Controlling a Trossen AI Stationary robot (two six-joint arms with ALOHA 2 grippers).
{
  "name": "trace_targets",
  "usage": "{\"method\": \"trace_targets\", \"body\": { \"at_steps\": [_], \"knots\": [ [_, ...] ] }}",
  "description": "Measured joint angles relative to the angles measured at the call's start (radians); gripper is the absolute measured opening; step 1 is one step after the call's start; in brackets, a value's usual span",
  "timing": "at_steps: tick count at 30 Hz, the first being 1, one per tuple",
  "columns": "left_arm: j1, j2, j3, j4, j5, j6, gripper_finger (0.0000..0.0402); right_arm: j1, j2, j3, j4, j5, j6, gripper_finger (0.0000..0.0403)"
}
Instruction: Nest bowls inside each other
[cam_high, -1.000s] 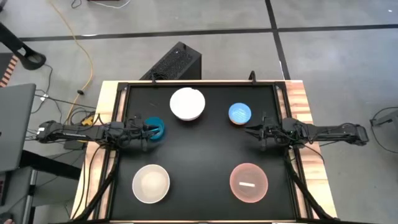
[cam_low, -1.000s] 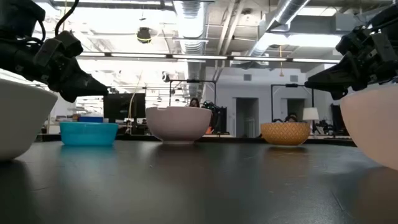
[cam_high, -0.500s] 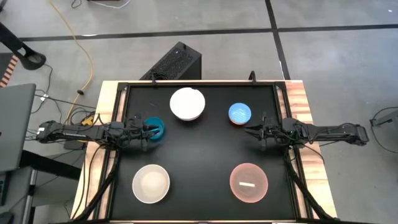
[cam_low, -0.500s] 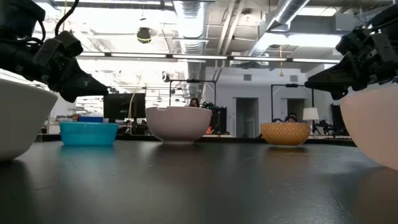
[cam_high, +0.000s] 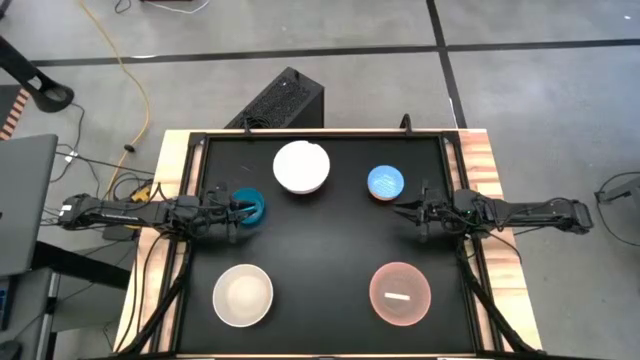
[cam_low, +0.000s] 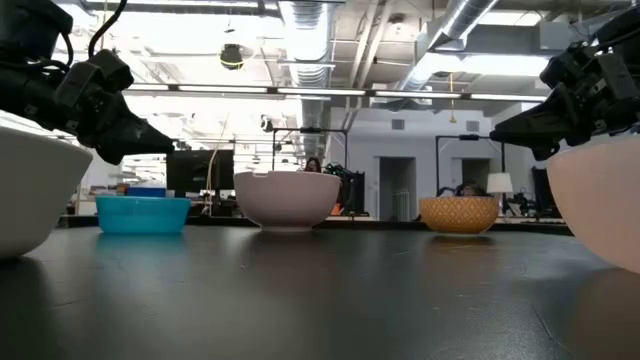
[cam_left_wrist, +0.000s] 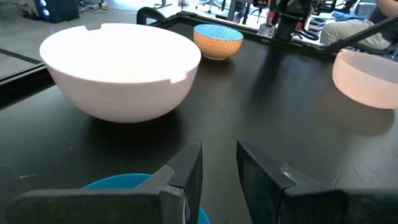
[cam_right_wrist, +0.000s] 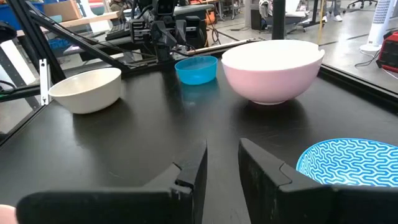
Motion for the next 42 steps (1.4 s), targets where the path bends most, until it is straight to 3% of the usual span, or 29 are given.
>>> {"method": "trace_targets", "body": {
  "at_steps": [27, 32, 38, 42],
  "knots": [
    [0.0, 0.0, 0.0, 0.0, 0.0, 0.0, 0.0088, 0.0, 0.0, 0.0, 0.0, 0.0, 0.0, 0.0108],
    [0.0, 0.0, 0.0, 0.003, 0.0, -0.009, 0.0088, -0.007, 0.0, 0.0, 0.026, 0.017, -0.072, 0.0108],
    [0.0, 0.0, -0.001, 0.007, 0.0, -0.174, 0.0088, -0.007, 0.0, 0.0, 0.162, 0.019, 0.102, 0.0108],
    [0.0, 0.0, -0.001, 0.009, -0.005, -0.289, 0.0088, -0.012, 0.0, 0.0, 0.237, 0.102, 0.222, 0.0108]
  ]
}}
